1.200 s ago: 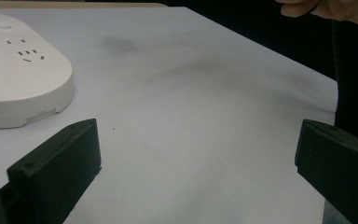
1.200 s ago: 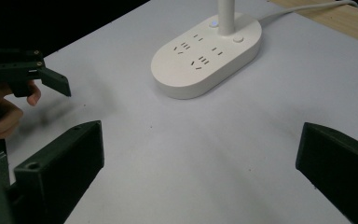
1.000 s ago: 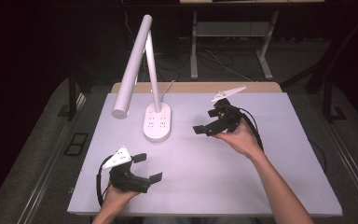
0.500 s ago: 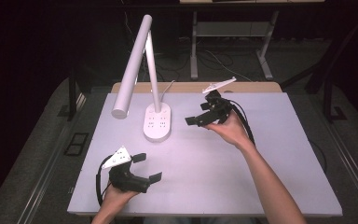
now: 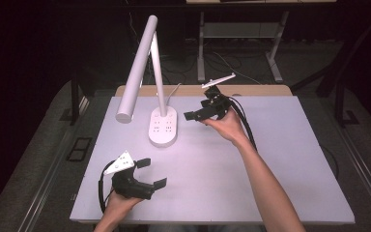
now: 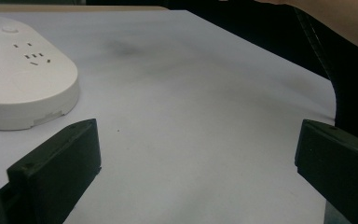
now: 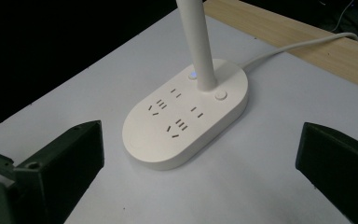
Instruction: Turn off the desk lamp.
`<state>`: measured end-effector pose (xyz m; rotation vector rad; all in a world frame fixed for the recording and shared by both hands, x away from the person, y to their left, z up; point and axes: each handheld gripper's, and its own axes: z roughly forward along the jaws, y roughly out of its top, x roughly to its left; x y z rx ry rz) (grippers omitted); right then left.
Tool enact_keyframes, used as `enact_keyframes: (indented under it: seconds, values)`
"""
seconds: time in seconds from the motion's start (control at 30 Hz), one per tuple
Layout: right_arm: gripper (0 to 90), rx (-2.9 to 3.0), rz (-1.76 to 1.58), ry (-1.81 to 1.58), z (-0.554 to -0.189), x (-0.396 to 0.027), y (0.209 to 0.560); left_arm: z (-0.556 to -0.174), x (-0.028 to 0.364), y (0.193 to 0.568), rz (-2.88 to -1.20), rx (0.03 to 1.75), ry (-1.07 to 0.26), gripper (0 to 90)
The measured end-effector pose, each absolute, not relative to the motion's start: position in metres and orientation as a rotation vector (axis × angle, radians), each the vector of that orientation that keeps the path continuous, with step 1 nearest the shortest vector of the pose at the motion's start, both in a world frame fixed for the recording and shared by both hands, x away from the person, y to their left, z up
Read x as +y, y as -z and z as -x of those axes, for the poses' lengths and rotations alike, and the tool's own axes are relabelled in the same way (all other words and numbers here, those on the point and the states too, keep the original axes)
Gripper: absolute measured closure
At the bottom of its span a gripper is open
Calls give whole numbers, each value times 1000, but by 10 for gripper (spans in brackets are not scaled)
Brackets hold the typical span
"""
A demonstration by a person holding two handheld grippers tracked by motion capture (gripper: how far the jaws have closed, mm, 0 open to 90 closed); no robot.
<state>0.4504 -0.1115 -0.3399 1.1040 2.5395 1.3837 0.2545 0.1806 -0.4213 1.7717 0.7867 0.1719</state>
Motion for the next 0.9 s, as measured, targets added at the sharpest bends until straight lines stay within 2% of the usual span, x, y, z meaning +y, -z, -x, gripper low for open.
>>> enact_keyframes:
  seconds: [0.3,0.37,0.5,0.57,0.67,0.9]
  values:
    - [11,2522,-1158,-1380,-471,-100,350,-254,181,421,-1768,785,-168,0]
    - [77,2518,-1163,-1406,-475,-101,353,-255,181,421,-1761,786,-169,0]
    - [79,2499,-1212,-1420,-484,-102,359,-255,182,421,-1760,787,-169,0]
    - [160,2504,-1220,-1433,-487,-103,361,-256,182,421,-1760,786,-170,0]
    - [176,2498,-1237,-1446,-492,-103,364,-256,183,421,-1760,785,-168,0]
    - [345,2519,-1256,-1435,-500,-99,373,-257,184,421,-1755,791,-167,0]
